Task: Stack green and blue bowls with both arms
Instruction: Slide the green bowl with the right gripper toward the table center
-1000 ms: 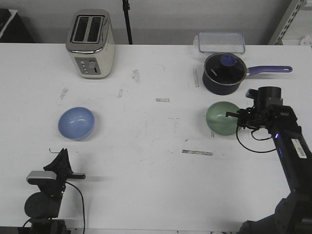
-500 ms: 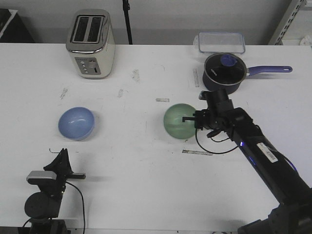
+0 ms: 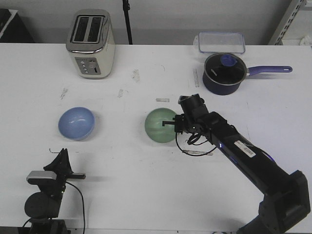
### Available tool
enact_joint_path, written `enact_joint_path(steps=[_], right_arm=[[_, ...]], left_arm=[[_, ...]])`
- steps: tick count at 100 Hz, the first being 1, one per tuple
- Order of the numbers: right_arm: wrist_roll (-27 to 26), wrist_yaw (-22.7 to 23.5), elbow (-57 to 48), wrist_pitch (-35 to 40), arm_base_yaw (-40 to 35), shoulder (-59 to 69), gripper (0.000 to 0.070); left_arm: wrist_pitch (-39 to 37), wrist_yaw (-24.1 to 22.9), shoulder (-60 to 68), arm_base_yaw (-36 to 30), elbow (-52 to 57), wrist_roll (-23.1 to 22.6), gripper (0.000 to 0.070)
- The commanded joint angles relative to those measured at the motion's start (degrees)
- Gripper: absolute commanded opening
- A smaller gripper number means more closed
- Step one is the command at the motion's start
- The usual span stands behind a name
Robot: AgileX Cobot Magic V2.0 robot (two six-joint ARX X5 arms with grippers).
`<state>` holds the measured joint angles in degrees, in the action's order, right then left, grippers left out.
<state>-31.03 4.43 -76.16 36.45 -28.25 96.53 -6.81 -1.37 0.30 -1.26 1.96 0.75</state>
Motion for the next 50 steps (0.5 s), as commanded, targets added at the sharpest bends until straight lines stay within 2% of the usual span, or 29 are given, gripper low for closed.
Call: enact_joint_path(steps=[1,28,50], right_arm=[[-1.2,-0.2,-1.2,-0.5,-0.6,2.1,0.0007],[-1.2,-4.5,-1.2,-0.5,-0.7,3.3,0.0007],[-1.1,-4.4,-1.2,-0.5,-0.7,4.5,0.0007]], left_arm=[[-0.7,-0.2,-0.1,0.0,-1.3,0.0,0.0001],[-0.7,-0.2,-0.1,0.0,-1.3,0.0,0.0001],[-0.7,-0.2,-0.1,0.0,-1.3,0.0,0.0001]])
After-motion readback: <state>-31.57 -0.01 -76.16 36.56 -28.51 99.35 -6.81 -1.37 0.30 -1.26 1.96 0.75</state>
